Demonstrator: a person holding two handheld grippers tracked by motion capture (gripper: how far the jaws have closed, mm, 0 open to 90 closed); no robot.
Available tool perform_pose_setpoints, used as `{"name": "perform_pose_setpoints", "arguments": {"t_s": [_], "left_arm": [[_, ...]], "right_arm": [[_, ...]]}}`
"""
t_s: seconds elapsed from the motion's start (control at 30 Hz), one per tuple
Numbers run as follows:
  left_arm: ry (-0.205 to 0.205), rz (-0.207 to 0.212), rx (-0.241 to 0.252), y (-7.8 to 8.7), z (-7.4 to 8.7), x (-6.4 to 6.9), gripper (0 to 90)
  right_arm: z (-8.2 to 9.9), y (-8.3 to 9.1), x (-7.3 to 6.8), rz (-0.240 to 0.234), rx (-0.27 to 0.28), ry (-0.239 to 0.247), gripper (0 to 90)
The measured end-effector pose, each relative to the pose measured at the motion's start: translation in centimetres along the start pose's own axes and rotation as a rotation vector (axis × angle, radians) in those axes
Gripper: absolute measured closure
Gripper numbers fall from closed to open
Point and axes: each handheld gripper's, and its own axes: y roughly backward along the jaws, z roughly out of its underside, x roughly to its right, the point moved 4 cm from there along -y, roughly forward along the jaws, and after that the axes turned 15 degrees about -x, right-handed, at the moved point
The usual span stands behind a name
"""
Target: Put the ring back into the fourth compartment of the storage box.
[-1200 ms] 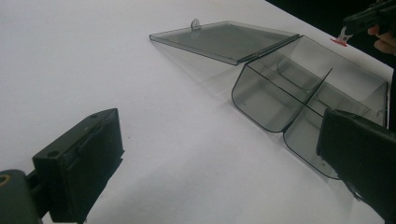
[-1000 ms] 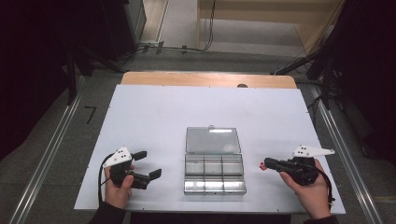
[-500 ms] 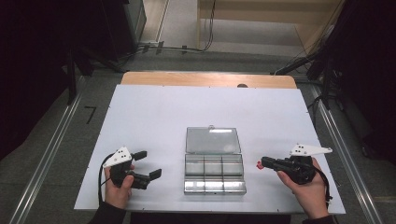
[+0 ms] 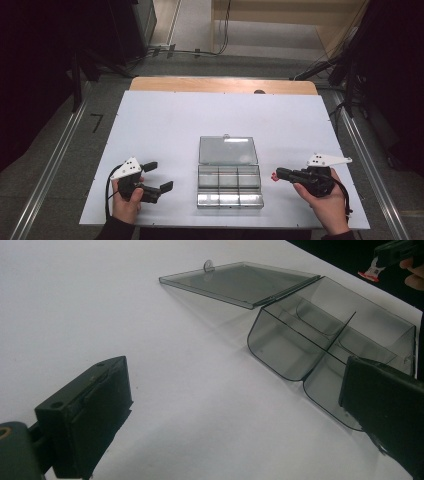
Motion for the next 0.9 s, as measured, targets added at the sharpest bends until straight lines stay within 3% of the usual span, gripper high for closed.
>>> {"name": "perform_pose_setpoints", "arguments": {"t_s": [0.9], "left_arm": [[-0.004, 0.001, -0.006, -0.1, 0.0, 0.1, 0.2]], "right_arm": [[-1.3, -1.3, -1.8, -0.022, -0.009, 0.045, 84.5]]}}
